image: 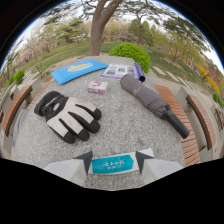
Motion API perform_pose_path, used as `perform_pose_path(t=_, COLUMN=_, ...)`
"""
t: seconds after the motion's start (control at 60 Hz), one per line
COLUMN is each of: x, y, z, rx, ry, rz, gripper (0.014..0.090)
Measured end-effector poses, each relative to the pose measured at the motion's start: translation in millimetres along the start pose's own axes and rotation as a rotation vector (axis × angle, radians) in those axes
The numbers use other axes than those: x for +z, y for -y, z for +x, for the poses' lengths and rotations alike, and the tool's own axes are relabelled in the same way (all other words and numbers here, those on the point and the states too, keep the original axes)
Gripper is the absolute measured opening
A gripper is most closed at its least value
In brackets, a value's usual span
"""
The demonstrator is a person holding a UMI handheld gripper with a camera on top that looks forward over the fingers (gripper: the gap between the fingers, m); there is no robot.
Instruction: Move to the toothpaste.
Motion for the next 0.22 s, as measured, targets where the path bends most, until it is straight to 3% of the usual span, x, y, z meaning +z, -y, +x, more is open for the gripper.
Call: perform_pose_path(t=0.217, x=-1.5, y=2.1, z=2.8, rx=0.013, ry=-0.003, rz=0.001, gripper=0.085)
